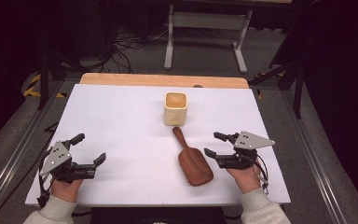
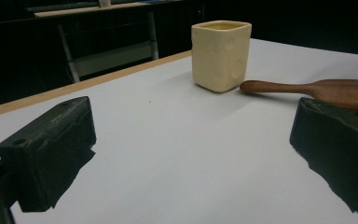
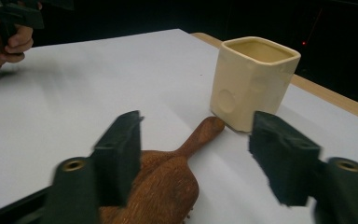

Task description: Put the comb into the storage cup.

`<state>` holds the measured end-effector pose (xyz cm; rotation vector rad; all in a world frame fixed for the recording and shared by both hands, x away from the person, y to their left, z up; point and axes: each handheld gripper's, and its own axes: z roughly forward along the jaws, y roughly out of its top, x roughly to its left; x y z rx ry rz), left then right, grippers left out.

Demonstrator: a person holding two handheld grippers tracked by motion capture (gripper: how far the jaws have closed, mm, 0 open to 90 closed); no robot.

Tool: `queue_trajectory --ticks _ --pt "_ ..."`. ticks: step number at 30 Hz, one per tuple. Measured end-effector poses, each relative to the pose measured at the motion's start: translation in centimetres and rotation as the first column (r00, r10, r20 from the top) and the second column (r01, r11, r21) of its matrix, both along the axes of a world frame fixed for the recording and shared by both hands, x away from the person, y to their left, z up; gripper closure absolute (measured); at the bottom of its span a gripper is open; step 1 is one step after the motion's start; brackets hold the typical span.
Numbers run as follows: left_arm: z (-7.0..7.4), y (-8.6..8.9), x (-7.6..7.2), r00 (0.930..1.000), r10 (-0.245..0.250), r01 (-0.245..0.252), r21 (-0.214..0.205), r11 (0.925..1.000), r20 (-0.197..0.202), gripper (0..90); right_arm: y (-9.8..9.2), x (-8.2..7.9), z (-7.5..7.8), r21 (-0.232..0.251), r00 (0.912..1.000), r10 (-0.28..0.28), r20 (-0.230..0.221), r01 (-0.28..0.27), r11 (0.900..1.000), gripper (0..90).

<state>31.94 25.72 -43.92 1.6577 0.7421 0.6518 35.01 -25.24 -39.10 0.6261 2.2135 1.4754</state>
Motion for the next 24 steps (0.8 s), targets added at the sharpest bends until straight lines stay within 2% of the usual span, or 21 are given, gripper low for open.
queue_trajectory --ticks 4,5,6,7,8,11,24 --pt "0.0 0.0 0.0 1.0000 0.000 0.000 0.000 1.0000 -0.001 1.2 0.9 0.4 0.6 -0.015 0.9998 0.020 -0.004 -0.020 0.9997 60.8" --pt "0.0 0.0 0.0 1.0000 -0.001 0.001 0.003 1.0000 -0.004 1.2 1.3 0.7 0.9 -0.022 0.9992 0.033 -0.021 -0.034 0.9992 70.9" --pt "0.0 0.0 0.0 1.0000 0.000 0.000 0.002 1.0000 -0.005 1.2 1.3 0.7 0.9 -0.022 0.9992 0.033 -0.021 -0.034 0.9992 70.9" --pt "0.0 0.0 0.0 1.0000 0.000 0.000 0.004 1.0000 -0.004 1.2 1.5 0.8 1.0 -0.028 0.9991 0.035 -0.026 -0.035 0.9990 74.9" --pt "0.0 0.0 0.0 1.0000 -0.002 0.002 0.005 1.0000 -0.002 1.1 2.0 1.0 1.3 -0.044 0.9984 0.046 -0.033 -0.047 0.9979 85.0" --pt "0.0 0.0 0.0 1.0000 -0.002 0.002 0.004 1.0000 -0.003 1.2 2.7 1.3 1.7 -0.060 0.9972 0.061 -0.043 -0.064 0.9962 89.6" --pt "0.0 0.0 0.1 1.0000 -0.005 0.005 0.005 1.0000 -0.003 1.2 4.4 3.5 3.0 -0.106 0.9872 0.127 -0.097 -0.137 0.9849 89.7"
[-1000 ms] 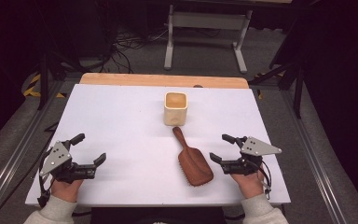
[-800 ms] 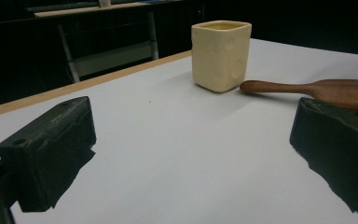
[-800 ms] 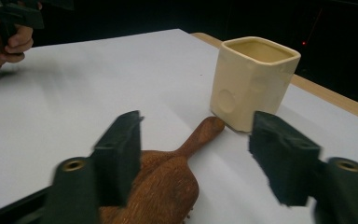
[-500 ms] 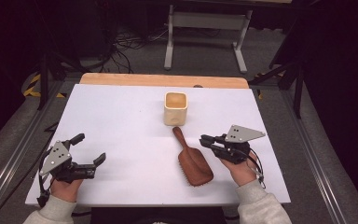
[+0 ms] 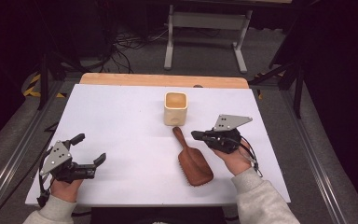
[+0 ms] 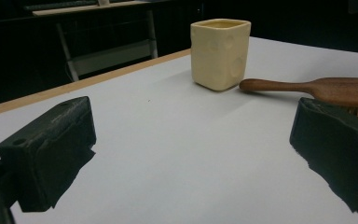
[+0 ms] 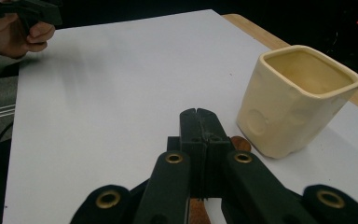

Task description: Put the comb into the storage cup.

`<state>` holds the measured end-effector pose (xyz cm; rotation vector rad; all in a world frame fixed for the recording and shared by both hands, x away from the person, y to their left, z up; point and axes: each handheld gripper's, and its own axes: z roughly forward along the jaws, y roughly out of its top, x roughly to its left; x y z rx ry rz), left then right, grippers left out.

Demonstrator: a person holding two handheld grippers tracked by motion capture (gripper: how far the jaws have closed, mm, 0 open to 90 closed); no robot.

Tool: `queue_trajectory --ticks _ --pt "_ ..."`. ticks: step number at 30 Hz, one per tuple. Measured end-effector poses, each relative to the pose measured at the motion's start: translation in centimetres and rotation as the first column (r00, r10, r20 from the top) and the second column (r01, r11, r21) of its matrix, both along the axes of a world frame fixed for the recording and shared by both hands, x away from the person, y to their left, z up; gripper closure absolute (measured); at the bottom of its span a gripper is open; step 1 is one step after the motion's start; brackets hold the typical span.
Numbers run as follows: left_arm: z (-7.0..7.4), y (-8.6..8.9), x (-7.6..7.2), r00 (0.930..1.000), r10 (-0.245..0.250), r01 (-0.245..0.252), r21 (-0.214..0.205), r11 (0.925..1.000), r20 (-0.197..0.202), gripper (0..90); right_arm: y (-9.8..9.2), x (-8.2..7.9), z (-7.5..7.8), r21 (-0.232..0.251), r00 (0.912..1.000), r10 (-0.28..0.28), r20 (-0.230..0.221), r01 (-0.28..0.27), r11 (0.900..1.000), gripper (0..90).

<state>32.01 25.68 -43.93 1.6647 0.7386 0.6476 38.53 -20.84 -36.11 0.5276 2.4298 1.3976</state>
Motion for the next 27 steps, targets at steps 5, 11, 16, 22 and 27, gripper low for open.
queue_trajectory --ticks 5,11,16,22,27 --pt "0.0 0.0 0.0 1.0000 -0.001 0.001 0.000 1.0000 -0.002 1.2 1.2 1.1 0.1 -0.046 0.9997 0.023 -0.007 -0.023 0.9987 89.7" --pt "0.0 0.0 0.0 1.0000 -0.001 0.001 -0.001 1.0000 -0.003 1.2 2.2 2.2 0.0 -0.086 0.9988 0.038 -0.029 -0.041 0.9954 89.7" --pt "0.0 0.0 0.1 1.0000 -0.004 0.004 0.002 1.0000 -0.007 1.2 3.0 3.0 -0.1 -0.118 0.9983 0.048 -0.034 -0.052 0.9917 89.7" --pt "0.0 0.0 0.1 1.0000 -0.005 0.005 0.003 1.0000 -0.008 1.1 3.8 4.2 -0.7 -0.167 0.9966 0.059 -0.058 -0.068 0.9836 89.7" --pt "0.0 0.0 0.1 1.0000 -0.005 0.005 0.004 1.0000 -0.006 1.1 4.4 4.9 -0.9 -0.203 0.9955 0.062 -0.072 -0.075 0.9762 89.7"
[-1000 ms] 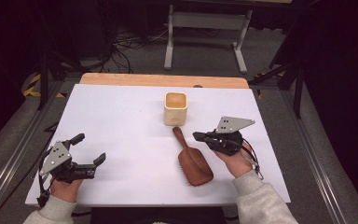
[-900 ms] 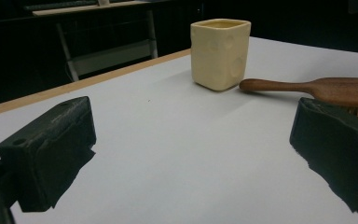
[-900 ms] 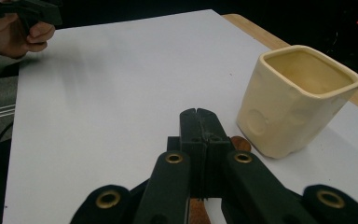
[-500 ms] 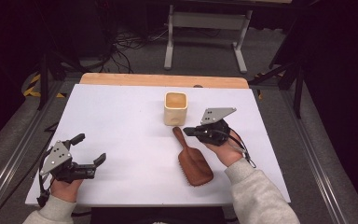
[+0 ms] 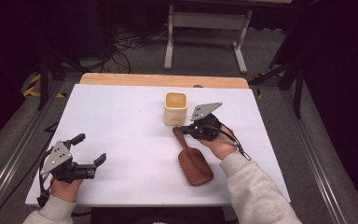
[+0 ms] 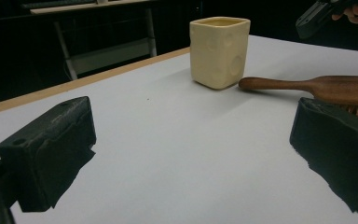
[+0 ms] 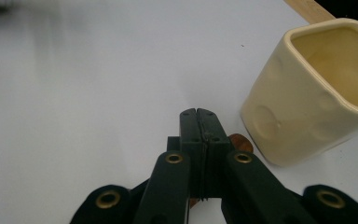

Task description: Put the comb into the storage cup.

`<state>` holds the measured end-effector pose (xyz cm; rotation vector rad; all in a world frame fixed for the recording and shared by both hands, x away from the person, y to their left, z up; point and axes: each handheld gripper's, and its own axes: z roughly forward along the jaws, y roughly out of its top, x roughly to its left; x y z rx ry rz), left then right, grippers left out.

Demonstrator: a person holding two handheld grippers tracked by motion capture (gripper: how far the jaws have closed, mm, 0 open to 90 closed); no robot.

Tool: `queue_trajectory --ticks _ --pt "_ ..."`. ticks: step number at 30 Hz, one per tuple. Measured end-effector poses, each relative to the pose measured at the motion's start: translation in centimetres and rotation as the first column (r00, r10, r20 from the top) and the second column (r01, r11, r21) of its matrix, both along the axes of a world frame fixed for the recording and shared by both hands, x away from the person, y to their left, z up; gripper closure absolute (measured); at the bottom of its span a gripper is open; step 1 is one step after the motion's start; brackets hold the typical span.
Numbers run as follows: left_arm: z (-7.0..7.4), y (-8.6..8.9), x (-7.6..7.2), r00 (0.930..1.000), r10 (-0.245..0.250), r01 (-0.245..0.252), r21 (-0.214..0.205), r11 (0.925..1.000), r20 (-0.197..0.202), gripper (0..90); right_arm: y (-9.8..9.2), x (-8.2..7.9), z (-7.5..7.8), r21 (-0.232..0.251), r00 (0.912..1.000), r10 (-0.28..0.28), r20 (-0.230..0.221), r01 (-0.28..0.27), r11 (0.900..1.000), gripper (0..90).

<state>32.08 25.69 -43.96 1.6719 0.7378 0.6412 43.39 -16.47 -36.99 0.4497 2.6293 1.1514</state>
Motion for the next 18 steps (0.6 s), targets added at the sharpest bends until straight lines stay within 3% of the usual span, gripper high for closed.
queue_trajectory --ticks 18 --pt "-0.1 0.0 0.1 1.0000 0.001 0.000 0.004 1.0000 -0.004 1.2 1.5 1.7 -1.9 -0.129 0.9979 0.030 -0.057 -0.037 0.9910 89.8"
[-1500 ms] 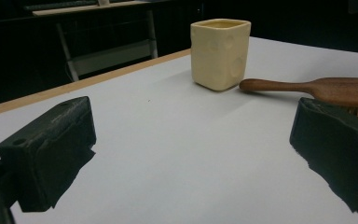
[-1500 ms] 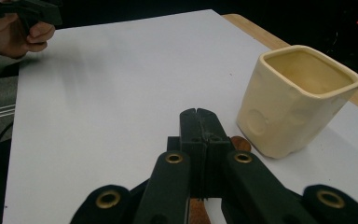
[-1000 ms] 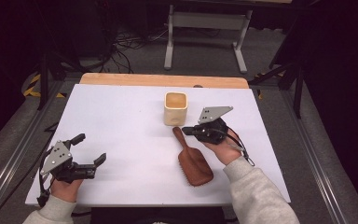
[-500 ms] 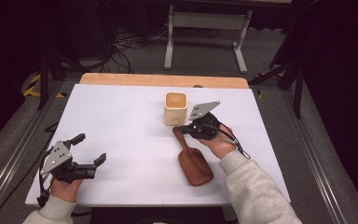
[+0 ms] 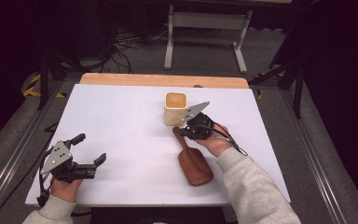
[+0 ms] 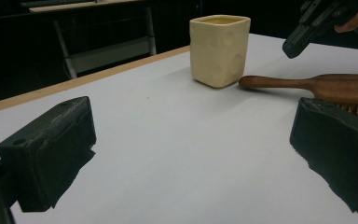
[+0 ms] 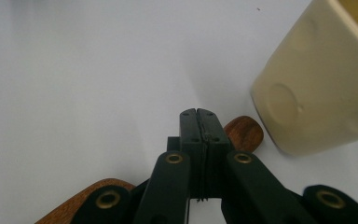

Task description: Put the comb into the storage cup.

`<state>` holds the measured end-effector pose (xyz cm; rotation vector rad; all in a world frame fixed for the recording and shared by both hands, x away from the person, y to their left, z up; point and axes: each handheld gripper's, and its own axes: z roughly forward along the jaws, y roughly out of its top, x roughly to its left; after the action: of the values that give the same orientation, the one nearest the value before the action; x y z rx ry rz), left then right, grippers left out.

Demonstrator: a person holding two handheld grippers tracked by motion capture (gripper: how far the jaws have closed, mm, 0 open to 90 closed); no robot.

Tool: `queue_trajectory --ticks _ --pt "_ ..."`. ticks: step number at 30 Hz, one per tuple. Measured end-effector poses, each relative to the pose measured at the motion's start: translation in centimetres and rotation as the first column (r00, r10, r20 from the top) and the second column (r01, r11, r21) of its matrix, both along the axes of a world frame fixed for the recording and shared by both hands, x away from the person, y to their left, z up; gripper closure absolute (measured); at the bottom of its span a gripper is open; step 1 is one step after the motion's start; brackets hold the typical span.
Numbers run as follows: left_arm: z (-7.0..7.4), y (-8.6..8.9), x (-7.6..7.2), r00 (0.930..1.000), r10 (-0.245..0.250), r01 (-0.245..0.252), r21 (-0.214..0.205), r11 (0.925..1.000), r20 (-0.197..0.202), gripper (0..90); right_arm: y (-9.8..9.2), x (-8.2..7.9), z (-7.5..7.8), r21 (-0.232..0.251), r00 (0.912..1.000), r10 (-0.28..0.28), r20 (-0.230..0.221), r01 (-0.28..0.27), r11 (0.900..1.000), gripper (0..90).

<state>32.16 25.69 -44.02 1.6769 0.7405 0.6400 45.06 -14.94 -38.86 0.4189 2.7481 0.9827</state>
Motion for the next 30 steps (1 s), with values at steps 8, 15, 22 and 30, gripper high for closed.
queue_trajectory --ticks 8,15,22,30 --pt "0.0 0.0 0.0 1.0000 0.001 -0.001 0.002 1.0000 -0.001 1.1 1.0 0.4 -0.7 -0.066 0.9995 0.022 -0.022 -0.023 0.9975 89.7" --pt "0.0 0.0 0.0 1.0000 -0.001 0.001 0.002 1.0000 -0.005 1.1 2.0 0.9 -1.5 -0.130 0.9976 0.048 -0.051 -0.054 0.9900 89.7" --pt "0.0 0.0 0.1 1.0000 -0.002 0.002 0.001 1.0000 -0.004 1.2 2.4 1.0 -2.3 -0.175 0.9955 0.050 -0.081 -0.064 0.9825 89.7" --pt "-0.1 0.0 0.1 1.0000 0.000 0.000 0.002 1.0000 -0.007 1.2 2.6 1.0 -2.9 -0.216 0.9919 0.048 -0.118 -0.073 0.9737 89.7"
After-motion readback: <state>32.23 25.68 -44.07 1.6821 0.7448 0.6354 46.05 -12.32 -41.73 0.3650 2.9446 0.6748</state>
